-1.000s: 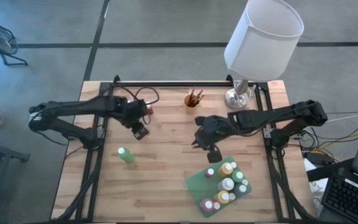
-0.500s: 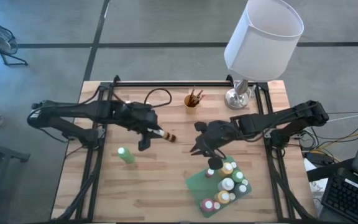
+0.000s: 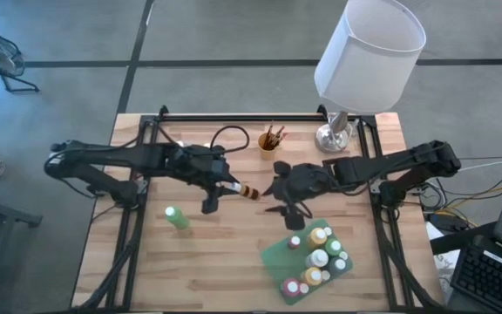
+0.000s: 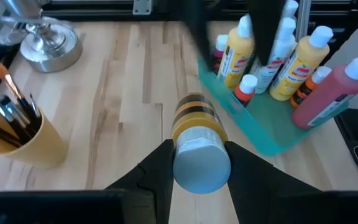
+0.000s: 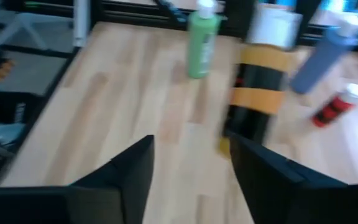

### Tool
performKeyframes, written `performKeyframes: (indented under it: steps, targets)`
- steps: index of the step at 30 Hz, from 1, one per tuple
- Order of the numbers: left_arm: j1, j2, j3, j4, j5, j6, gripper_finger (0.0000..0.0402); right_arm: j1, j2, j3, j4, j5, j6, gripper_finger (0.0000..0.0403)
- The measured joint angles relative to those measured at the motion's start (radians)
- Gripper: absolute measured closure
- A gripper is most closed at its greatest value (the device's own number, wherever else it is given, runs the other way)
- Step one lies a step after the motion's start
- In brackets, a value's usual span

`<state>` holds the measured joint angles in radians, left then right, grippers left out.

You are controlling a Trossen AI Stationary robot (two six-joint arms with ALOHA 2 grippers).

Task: Pick & Place Paint Supplies
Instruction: Put the light green into the green bin

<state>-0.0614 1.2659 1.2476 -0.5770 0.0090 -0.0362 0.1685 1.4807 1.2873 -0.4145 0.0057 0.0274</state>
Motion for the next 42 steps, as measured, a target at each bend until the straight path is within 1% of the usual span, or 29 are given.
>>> performKeyframes:
  steps: [2, 8, 14, 19, 24, 31, 42]
  targets:
    - [-0.001, 0.011, 0.017, 0.000, 0.000, 0.010, 0.0275, -0.014, 0.000, 0.000, 0.000, 0.023, 0.001, 0.0174]
    - [-0.001, 0.039, 0.062, -0.026, -0.006, 0.037, 0.0275, -0.054, 0.007, 0.001, -0.012, 0.024, 0.023, 0.0126]
    - [-0.001, 0.048, 0.085, -0.029, -0.011, 0.060, 0.0275, -0.058, 0.015, 0.002, -0.016, 0.024, 0.029, 0.0100]
    - [-0.001, 0.061, 0.103, -0.031, -0.011, 0.070, 0.0275, -0.060, 0.015, 0.002, -0.008, 0.024, 0.032, 0.0090]
    - [-0.001, 0.081, 0.127, -0.026, -0.011, 0.096, 0.0275, -0.062, 0.025, 0.002, 0.024, 0.024, 0.026, 0.0090]
    - [0.001, 0.116, 0.132, -0.031, -0.011, 0.104, 0.0272, -0.071, 0.060, 0.011, 0.086, 0.024, -0.002, 0.0114]
    - [0.001, 0.166, 0.160, -0.031, -0.011, 0.137, 0.0272, -0.088, 0.075, 0.027, 0.090, 0.023, -0.009, 0.0144]
